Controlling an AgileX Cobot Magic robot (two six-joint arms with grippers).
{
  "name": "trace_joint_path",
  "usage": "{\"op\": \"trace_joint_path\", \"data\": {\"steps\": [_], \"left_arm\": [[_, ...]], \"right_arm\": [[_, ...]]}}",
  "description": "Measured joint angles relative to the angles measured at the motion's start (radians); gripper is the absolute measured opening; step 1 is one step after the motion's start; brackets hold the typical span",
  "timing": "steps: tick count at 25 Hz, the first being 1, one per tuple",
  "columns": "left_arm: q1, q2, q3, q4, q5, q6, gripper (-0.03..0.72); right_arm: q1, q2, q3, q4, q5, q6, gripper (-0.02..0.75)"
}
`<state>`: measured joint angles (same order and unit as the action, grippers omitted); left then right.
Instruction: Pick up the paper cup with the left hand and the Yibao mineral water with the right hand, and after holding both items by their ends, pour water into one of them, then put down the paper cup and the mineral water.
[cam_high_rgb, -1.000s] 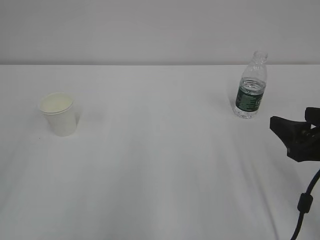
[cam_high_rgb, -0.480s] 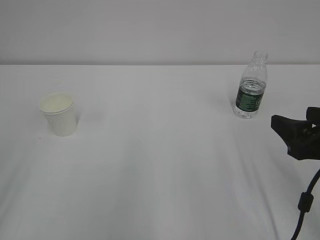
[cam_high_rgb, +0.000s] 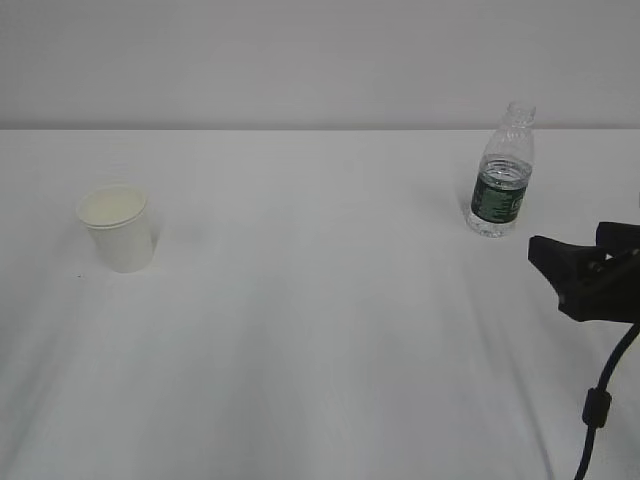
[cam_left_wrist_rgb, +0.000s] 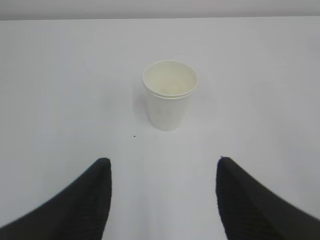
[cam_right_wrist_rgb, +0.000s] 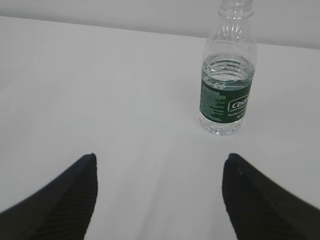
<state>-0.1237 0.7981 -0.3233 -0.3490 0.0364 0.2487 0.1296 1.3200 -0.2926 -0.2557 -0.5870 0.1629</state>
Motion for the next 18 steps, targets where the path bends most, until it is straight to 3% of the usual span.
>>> {"op": "trace_joint_path", "data": {"steps": [12,15,18], "left_arm": [[-0.004,0.173,0.0,-0.034,-0.12,0.0,0.467],[-0.042,0.216,0.008,-0.048,-0.168,0.0,0.461],[-0.124,0.262,0.053,-0.064,-0.288,0.0,0.45]], "right_arm": [[0.0,0.102,0.0,0.02,-0.132,0.0,0.589],[0.0,0.102,0.0,0.037,-0.132,-0.009,0.589],[0.0,0.102,0.0,0.043,-0.132,-0.013,0.589]]}}
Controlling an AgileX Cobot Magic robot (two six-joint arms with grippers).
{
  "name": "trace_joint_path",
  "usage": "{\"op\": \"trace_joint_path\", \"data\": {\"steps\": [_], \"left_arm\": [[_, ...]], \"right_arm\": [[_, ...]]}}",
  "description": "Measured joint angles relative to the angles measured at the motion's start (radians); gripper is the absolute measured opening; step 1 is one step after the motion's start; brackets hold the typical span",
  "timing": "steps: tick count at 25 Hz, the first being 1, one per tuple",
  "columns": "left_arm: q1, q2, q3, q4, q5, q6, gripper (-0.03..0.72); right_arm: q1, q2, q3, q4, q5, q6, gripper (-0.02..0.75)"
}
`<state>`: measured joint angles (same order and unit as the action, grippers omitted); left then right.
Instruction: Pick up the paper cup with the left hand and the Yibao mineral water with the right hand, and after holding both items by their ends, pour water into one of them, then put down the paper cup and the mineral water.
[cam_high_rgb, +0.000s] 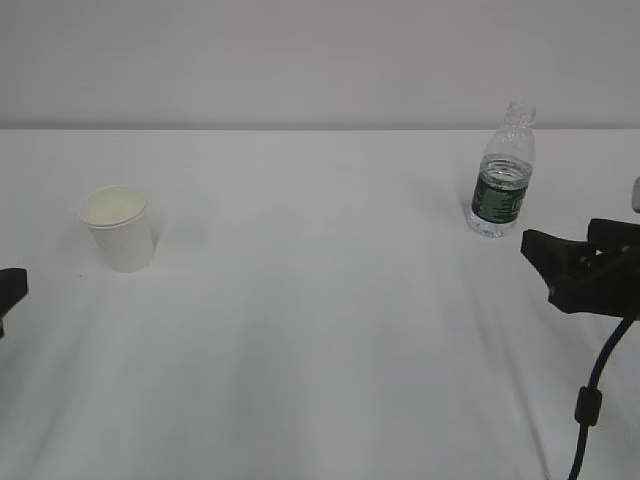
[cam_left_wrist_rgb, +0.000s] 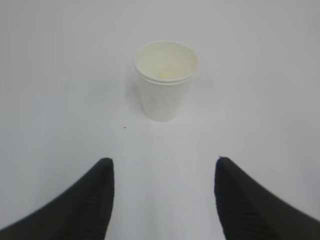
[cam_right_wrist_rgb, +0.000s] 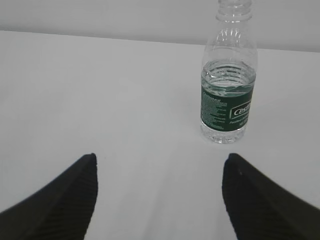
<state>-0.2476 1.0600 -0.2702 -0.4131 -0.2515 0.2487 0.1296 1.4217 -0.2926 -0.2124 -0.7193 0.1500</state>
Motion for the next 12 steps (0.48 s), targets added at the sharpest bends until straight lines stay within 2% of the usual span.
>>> {"op": "trace_joint_path", "data": {"steps": [6,12], "left_arm": [[-0.161,0.084,0.092,-0.039,-0.284,0.0,0.447],[-0.183,0.142,0.136,-0.054,-0.424,-0.002,0.447]], "right_arm": [[0.0,0.0,0.0,0.004,0.0,-0.004,0.589],[0.0,0.028,0.0,0.012,-0.021,-0.01,0.589]]}}
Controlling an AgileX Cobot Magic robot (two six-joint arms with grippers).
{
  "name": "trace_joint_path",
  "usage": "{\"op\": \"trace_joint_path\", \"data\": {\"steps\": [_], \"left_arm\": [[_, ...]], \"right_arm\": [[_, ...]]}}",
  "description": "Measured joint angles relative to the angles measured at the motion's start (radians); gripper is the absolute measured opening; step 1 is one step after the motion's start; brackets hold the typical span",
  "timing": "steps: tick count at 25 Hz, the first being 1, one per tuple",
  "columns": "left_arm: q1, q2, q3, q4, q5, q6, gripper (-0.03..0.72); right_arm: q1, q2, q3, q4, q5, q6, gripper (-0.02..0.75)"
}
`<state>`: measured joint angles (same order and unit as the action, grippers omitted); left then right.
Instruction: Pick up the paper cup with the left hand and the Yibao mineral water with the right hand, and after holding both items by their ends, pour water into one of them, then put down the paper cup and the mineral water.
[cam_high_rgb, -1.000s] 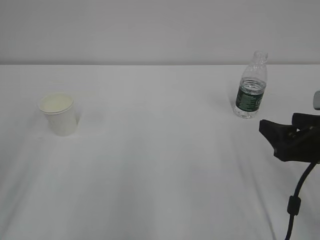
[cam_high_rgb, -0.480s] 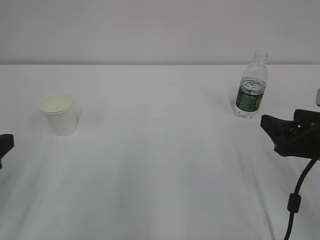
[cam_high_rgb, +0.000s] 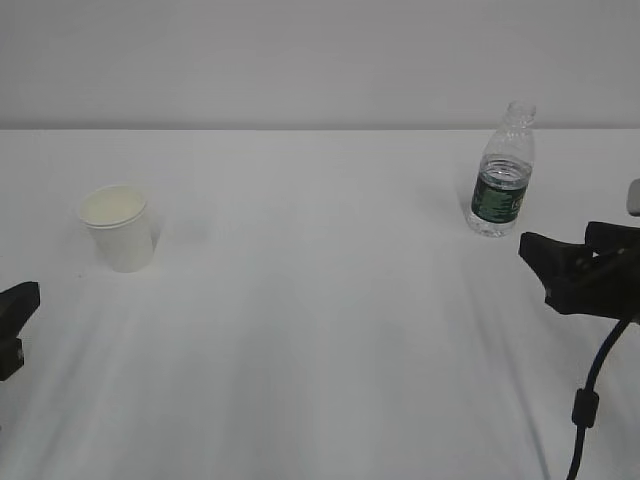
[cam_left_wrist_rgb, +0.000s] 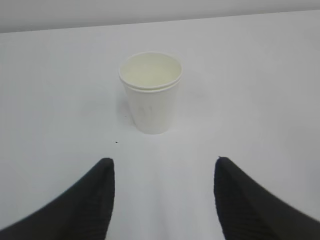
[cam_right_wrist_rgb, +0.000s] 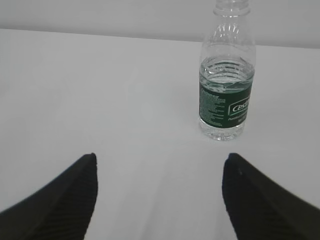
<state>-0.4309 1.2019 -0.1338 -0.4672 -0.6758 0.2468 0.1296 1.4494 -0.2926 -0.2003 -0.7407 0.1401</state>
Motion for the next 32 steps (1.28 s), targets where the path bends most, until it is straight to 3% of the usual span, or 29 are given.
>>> {"op": "trace_joint_path", "data": {"steps": [14,32], "left_arm": [[-0.001,0.128,0.029,0.062,-0.23,0.006,0.446],[-0.001,0.128,0.029,0.053,-0.234,0.006,0.44]], "right_arm": [[0.0,0.067,0.0,0.004,-0.074,-0.002,0.589],[0.0,0.067,0.0,0.004,-0.097,-0.009,0.589]]}}
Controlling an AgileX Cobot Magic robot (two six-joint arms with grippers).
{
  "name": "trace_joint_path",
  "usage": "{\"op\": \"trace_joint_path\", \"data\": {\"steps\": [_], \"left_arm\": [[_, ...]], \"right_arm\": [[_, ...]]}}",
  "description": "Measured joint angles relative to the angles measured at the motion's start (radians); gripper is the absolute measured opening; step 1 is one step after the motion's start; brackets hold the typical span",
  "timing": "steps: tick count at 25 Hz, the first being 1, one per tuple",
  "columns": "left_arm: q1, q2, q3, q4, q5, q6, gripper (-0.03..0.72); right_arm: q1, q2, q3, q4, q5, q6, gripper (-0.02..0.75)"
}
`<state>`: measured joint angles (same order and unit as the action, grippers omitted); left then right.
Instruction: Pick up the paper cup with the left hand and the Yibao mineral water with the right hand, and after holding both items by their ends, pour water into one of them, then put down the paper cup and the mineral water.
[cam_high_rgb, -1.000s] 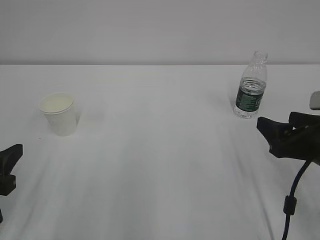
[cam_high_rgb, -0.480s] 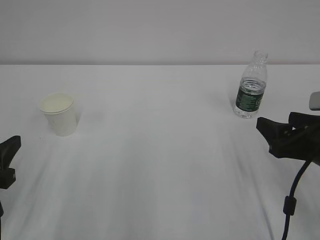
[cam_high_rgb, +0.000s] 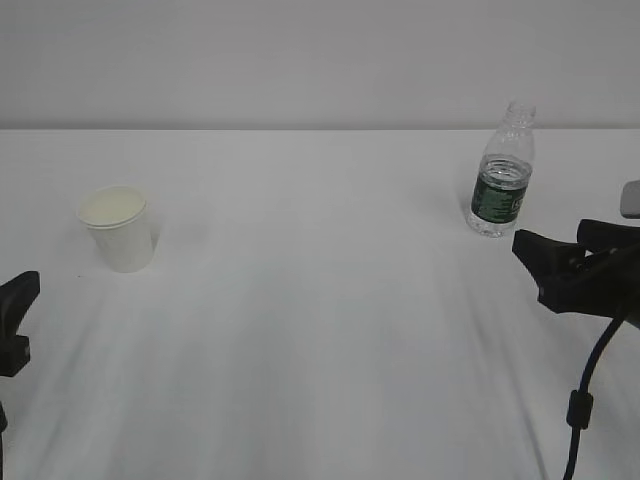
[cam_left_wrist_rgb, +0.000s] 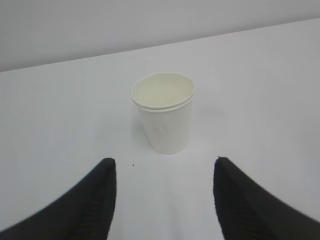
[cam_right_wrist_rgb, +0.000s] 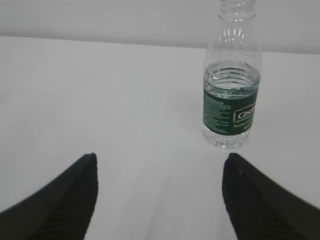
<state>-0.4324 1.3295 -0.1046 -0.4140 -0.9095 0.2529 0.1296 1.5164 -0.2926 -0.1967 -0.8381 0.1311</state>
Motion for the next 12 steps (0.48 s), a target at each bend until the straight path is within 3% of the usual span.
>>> {"op": "trace_joint_path", "data": {"steps": [7,12], "left_arm": [[0.0,0.06,0.0,-0.004,-0.036,0.0,0.44],[0.0,0.129,0.0,-0.004,-0.133,-0.072,0.44]], "right_arm": [[0.0,0.006,0.0,0.0,-0.014,0.0,0.589],[0.0,0.04,0.0,0.0,-0.047,-0.001,0.589]]}}
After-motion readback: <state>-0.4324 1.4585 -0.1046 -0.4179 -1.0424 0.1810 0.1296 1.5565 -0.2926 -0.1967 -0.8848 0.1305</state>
